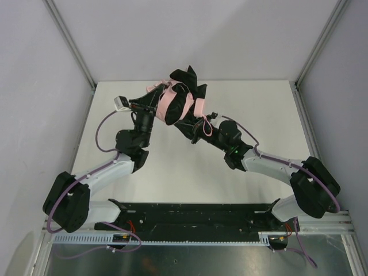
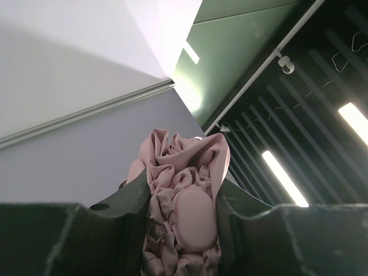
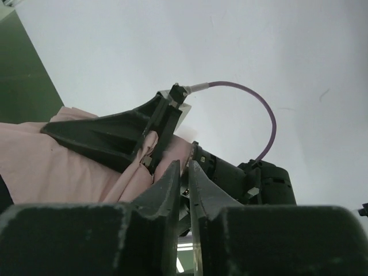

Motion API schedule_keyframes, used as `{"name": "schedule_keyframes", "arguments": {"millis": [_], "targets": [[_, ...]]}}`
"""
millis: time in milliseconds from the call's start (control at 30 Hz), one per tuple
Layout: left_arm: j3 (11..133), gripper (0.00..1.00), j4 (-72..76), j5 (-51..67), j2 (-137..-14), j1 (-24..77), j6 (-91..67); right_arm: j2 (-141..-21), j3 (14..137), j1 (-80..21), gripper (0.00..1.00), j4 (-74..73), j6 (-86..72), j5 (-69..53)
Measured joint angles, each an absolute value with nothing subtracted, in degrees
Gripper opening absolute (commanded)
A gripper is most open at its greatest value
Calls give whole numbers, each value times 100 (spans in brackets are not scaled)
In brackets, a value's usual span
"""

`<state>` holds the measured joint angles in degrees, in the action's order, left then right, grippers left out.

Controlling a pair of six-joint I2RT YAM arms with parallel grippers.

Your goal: Put away the umbrella

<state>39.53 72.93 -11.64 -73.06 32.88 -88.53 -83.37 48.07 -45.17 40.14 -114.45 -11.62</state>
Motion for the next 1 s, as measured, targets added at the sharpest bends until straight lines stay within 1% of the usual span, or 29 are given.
{"name": "schedule_keyframes", "arguments": {"millis": [133, 233, 333, 467, 600, 767, 1000], "targets": [[3953, 0, 7299, -1135, -7308, 3343, -8864, -8331, 4807, -4517, 36, 4150, -11456, -1162], [3953, 0, 7301, -1135, -7330, 3398, -8897, -8307, 4807, -4532, 44, 4163, -11445, -1162], [3955, 0, 7317, -1133, -7404, 3439, -8934, -8274, 4807, -4569, 50, 4187, -11443, -1166], [4001, 0, 7308, -1135, -7540, 3461, -8965, -8171, 4731, -4654, 55, 4198, -11441, -1168], [4139, 0, 7299, -1133, -7655, 3465, -9000, -7937, 4532, -4770, 64, 4053, -11421, -1179], [4359, 0, 7301, -1118, -7808, 3465, -9006, -7540, 4351, -4856, 68, 3603, -11354, -1135], [4550, 0, 7312, -1055, -7964, 3492, -9105, -7596, 4292, -4899, 65, 3809, -11402, -1133]]}}
